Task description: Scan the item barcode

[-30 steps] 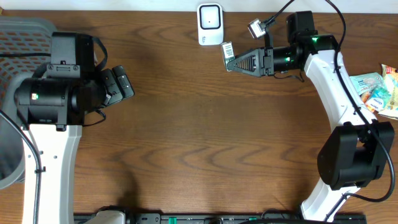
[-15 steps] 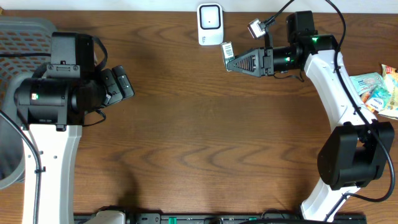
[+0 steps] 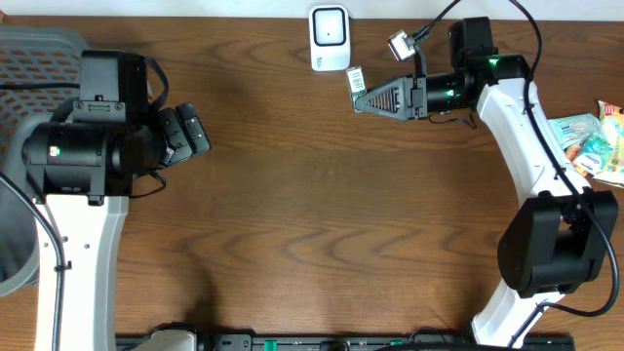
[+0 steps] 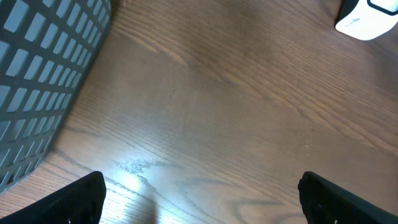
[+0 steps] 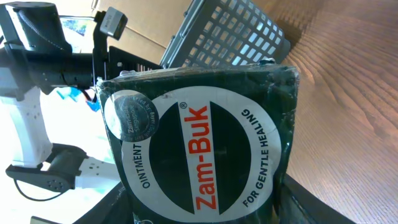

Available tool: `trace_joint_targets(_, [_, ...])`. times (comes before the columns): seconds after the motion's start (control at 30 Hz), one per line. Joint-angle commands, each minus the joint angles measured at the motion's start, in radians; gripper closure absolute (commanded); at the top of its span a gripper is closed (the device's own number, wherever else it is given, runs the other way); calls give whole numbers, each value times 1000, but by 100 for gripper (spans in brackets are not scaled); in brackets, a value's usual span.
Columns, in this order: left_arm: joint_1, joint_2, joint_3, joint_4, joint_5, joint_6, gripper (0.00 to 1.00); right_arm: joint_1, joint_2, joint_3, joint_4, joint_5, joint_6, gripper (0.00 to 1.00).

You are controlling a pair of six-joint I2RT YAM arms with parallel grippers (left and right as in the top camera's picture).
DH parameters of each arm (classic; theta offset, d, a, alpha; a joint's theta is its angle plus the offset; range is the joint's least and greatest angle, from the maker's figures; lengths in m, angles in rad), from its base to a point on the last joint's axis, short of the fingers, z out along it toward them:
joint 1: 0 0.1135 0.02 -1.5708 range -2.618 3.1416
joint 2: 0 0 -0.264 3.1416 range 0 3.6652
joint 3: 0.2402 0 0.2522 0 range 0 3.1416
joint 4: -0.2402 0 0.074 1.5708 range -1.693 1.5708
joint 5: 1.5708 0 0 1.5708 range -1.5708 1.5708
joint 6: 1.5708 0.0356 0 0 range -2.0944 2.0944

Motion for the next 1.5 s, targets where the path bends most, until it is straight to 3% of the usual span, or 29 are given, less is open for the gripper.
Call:
trace_joint_targets(0.0, [3, -5, 2, -4, -13, -12, 2, 9, -14, 2, 3, -14, 8, 57])
trace_joint_targets(0.57, [3, -5, 2, -3, -13, -12, 2, 9, -14, 2, 3, -12, 8, 57])
trace_joint_targets(0.8, [3, -5, 2, -3, -13, -12, 2, 30, -14, 2, 2, 115, 9, 60])
trace_joint_targets(0.97, [3, -5, 2, -3, -13, -12, 2, 96, -14, 2, 2, 426, 10, 57])
trace_joint_targets(1.23, [3, -5, 2, -3, -13, -12, 2, 266, -11, -21, 15, 1351, 199, 50])
trace_joint_targets(1.33, [3, -5, 2, -3, -13, -12, 2, 323, -11, -66, 60, 1476, 210, 47])
trace_joint_targets(1.47, [3, -5, 2, -4, -13, -12, 2, 374, -11, -177, 160, 1487, 209, 41])
